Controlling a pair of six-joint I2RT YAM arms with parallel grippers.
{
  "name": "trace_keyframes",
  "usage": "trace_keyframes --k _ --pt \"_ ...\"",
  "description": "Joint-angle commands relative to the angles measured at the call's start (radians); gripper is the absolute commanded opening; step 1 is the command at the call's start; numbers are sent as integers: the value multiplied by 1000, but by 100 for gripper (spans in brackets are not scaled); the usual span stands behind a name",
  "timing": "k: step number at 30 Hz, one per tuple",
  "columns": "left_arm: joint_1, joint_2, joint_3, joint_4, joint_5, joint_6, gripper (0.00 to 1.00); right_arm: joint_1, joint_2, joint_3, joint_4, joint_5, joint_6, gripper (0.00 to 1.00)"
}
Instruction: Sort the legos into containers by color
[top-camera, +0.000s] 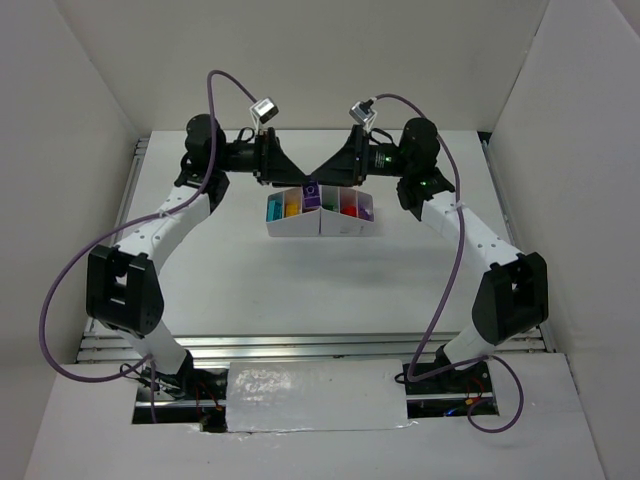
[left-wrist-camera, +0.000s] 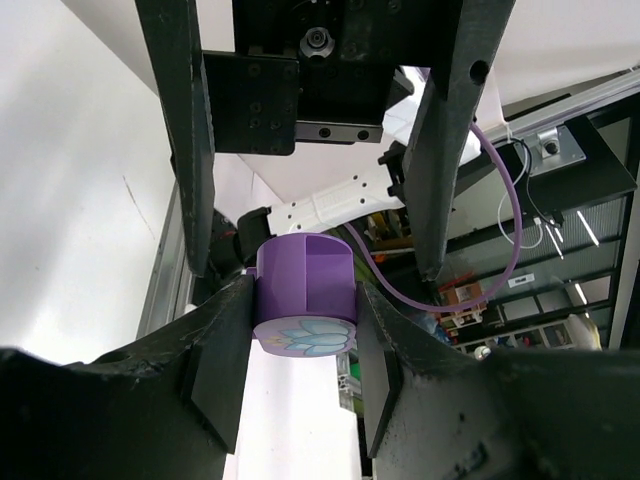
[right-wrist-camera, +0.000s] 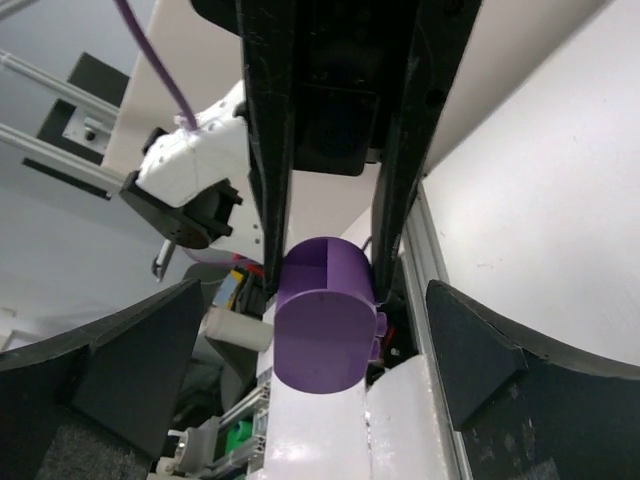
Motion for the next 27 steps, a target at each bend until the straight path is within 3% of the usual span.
trace_keyframes --k 1,3,6,7,10,14,18,21,22,25,27 --pt "-3 14 59 -30 17 58 0 -6 -9 42 -99 31 -121 100" --pt "2 19 79 -82 5 107 0 -6 -18 59 -315 93 -224 100" --pt "17 32 151 -306 -40 272 0 -8 -67 79 -583 274 -417 100" --pt "23 37 181 -502 -59 342 0 -6 -81 84 -625 317 -480 99" --pt "23 66 312 -825 -162 590 0 -6 -154 72 -692 452 -537 100" --pt "23 77 347 -910 -222 663 0 -6 -225 47 -647 465 -551 100" --pt "20 107 438 -1127 -418 789 0 46 -205 128 -728 527 -594 100" --pt "19 112 461 -1202 -513 822 0 168 -156 245 -866 785 -674 100" --pt "19 118 471 -1217 -540 829 0 216 -138 271 -896 933 -684 100" --pt "17 135 494 -1268 -558 842 0 254 -86 348 -965 1063 -698 100" --pt "16 120 498 -1264 -573 839 0 267 -64 381 -983 1061 -732 100"
